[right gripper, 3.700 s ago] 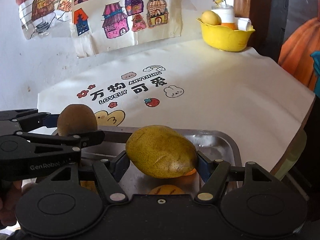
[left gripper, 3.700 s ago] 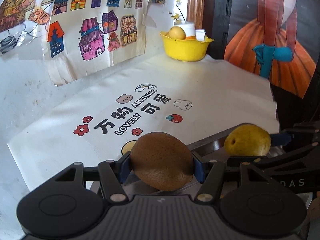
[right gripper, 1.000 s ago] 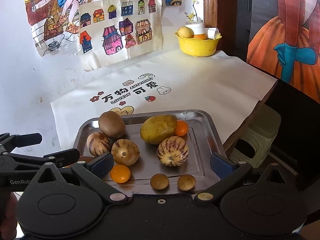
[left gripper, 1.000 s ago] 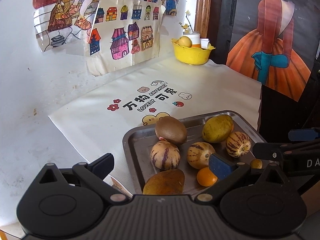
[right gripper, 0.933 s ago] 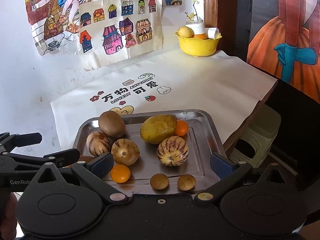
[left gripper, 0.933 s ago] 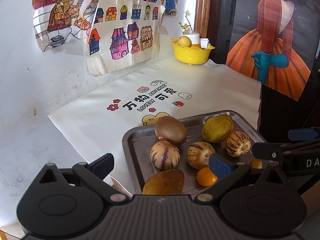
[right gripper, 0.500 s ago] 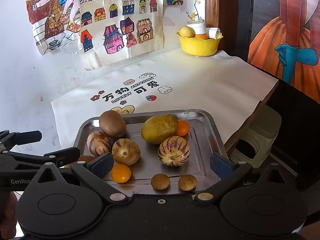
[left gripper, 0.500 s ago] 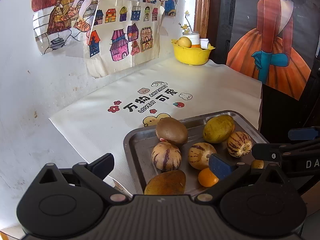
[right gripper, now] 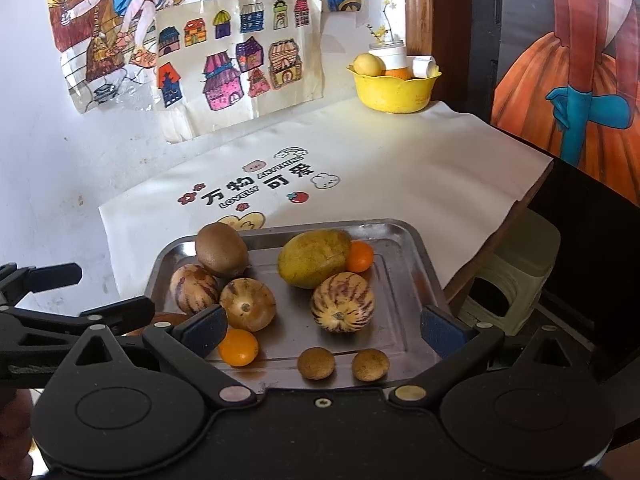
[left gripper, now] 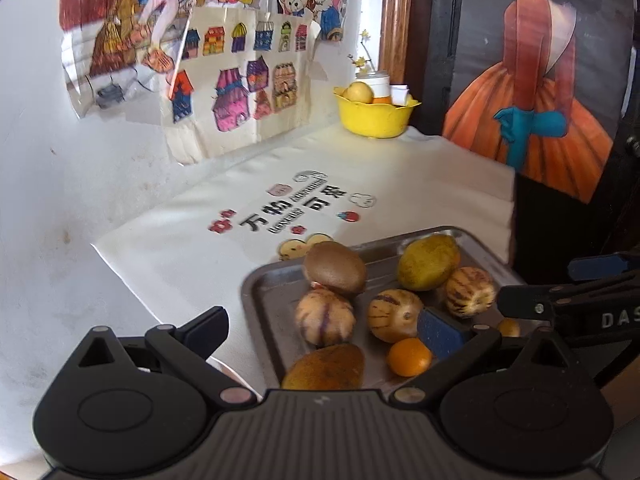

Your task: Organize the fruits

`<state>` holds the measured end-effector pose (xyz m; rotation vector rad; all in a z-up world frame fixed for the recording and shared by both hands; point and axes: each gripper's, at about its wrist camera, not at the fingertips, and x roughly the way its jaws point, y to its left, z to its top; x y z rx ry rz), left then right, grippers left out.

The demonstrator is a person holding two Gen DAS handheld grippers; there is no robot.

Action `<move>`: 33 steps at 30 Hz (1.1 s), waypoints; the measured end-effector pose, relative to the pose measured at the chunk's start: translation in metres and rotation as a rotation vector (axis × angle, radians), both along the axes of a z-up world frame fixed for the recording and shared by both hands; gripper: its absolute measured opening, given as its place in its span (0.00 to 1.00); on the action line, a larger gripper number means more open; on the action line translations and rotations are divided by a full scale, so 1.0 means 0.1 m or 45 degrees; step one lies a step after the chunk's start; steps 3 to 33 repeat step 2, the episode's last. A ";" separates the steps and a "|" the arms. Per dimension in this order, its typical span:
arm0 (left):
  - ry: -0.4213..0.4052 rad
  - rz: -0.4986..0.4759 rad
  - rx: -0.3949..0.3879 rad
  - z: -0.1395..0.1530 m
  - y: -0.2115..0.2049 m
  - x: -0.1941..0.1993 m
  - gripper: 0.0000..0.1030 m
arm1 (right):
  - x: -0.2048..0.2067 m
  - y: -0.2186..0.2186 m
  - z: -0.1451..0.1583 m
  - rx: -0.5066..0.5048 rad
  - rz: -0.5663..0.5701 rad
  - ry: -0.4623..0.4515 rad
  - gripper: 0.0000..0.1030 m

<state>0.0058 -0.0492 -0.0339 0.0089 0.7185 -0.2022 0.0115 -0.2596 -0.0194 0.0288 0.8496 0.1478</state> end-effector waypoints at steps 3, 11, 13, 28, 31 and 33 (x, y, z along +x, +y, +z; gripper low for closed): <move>0.008 0.007 -0.013 0.00 0.00 0.01 1.00 | -0.01 -0.02 -0.01 0.005 -0.004 0.001 0.99; 0.008 0.007 -0.013 0.00 0.00 0.01 1.00 | -0.01 -0.02 -0.01 0.005 -0.004 0.001 0.99; 0.008 0.007 -0.013 0.00 0.00 0.01 1.00 | -0.01 -0.02 -0.01 0.005 -0.004 0.001 0.99; 0.008 0.007 -0.013 0.00 0.00 0.01 1.00 | -0.01 -0.02 -0.01 0.005 -0.004 0.001 0.99; 0.008 0.007 -0.013 0.00 0.00 0.01 1.00 | -0.01 -0.02 -0.01 0.005 -0.004 0.001 0.99; 0.008 0.007 -0.013 0.00 0.00 0.01 1.00 | -0.01 -0.02 -0.01 0.005 -0.004 0.001 0.99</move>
